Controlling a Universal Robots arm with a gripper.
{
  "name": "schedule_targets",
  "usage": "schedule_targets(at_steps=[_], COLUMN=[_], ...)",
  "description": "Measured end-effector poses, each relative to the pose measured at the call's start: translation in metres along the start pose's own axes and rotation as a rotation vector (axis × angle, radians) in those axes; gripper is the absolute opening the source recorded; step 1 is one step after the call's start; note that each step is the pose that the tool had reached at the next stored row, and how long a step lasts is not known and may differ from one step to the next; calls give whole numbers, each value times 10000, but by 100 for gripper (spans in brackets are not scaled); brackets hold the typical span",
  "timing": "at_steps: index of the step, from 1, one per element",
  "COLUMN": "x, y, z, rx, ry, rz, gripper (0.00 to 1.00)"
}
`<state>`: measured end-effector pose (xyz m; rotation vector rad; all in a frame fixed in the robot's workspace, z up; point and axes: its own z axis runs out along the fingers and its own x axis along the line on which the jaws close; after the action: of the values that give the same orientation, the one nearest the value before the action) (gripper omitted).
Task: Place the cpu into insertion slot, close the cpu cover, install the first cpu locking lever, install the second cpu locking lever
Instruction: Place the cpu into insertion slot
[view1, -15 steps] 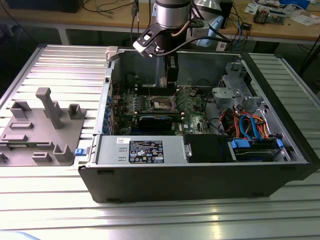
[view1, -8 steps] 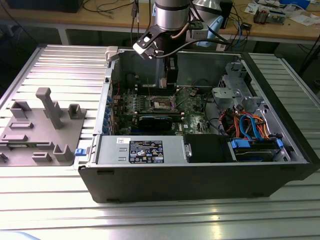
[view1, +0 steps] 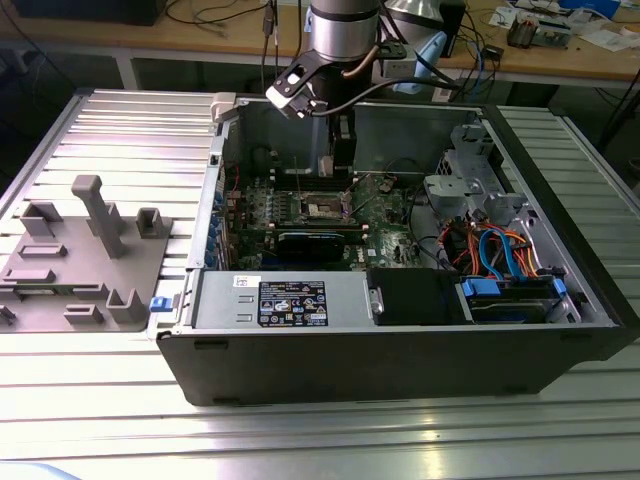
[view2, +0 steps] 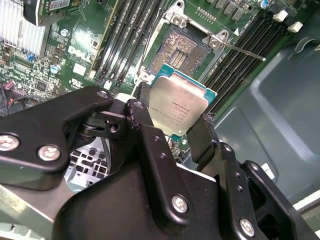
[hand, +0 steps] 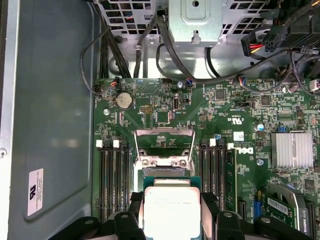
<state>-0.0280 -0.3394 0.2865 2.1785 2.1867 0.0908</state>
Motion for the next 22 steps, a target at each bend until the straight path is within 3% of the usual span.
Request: schedule_targets(at_steps=[22], x=[61], y=[-51], z=[226], rx=[-8], ry=[-2], rz=[-1], gripper=[54])
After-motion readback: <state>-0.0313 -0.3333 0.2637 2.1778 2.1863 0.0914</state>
